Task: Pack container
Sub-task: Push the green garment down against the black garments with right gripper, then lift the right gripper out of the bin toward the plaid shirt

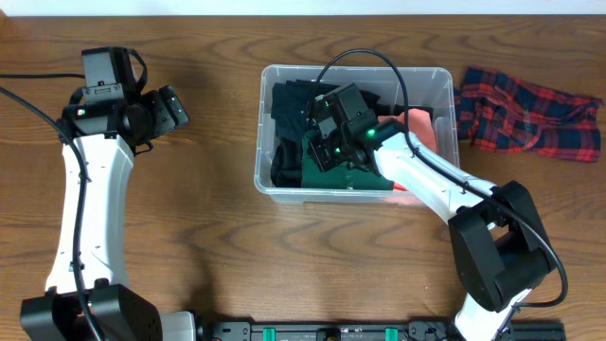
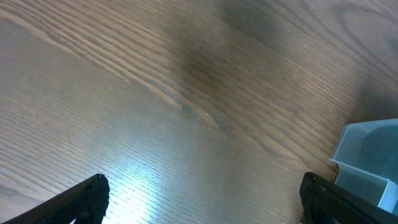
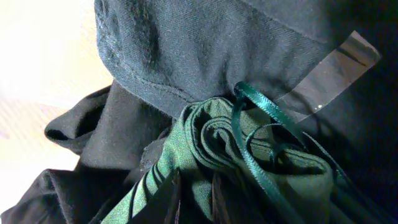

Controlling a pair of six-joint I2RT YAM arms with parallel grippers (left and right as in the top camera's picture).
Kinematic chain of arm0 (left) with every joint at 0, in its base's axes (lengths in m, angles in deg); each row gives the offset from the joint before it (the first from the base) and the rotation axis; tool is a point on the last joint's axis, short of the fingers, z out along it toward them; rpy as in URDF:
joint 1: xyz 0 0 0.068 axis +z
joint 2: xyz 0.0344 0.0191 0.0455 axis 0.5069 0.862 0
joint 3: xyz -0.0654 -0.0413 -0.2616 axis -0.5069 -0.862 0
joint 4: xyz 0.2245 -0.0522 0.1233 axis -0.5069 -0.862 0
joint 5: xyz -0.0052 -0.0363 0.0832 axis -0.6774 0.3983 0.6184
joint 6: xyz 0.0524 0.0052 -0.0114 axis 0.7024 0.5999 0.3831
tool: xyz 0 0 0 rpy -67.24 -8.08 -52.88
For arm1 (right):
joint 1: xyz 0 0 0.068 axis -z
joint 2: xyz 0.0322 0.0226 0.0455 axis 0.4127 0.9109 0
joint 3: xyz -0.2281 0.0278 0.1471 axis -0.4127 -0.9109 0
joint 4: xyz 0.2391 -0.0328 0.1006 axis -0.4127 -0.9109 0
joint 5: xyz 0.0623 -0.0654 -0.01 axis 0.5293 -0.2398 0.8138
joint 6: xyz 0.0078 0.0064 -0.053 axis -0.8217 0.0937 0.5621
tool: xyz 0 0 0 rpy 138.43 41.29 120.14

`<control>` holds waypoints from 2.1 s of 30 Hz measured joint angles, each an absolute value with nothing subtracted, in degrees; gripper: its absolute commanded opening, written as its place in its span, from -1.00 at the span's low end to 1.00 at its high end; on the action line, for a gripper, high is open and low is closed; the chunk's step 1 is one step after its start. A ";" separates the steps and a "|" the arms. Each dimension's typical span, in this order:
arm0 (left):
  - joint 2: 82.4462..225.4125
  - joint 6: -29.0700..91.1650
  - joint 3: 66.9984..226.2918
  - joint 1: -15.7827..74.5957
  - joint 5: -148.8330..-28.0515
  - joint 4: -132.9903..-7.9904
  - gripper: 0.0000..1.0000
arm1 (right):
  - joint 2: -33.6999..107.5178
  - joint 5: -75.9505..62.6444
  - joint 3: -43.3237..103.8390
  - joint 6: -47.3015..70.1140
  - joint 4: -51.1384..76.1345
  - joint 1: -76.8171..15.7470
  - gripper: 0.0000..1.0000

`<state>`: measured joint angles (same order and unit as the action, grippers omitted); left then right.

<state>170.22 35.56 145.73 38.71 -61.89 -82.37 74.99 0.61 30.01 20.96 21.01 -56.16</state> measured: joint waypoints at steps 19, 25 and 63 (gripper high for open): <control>170.22 35.56 145.73 38.71 -61.89 -82.37 0.96 | 52.44 -8.74 30.68 21.68 11.11 -56.05 -0.49; 170.22 35.56 145.73 38.71 -61.89 -82.37 0.96 | 53.01 -14.47 30.64 21.88 3.42 -56.03 -0.52; 170.22 35.54 145.73 38.71 -61.89 -82.35 0.96 | 42.34 -20.65 28.24 15.17 1.91 -41.87 -0.16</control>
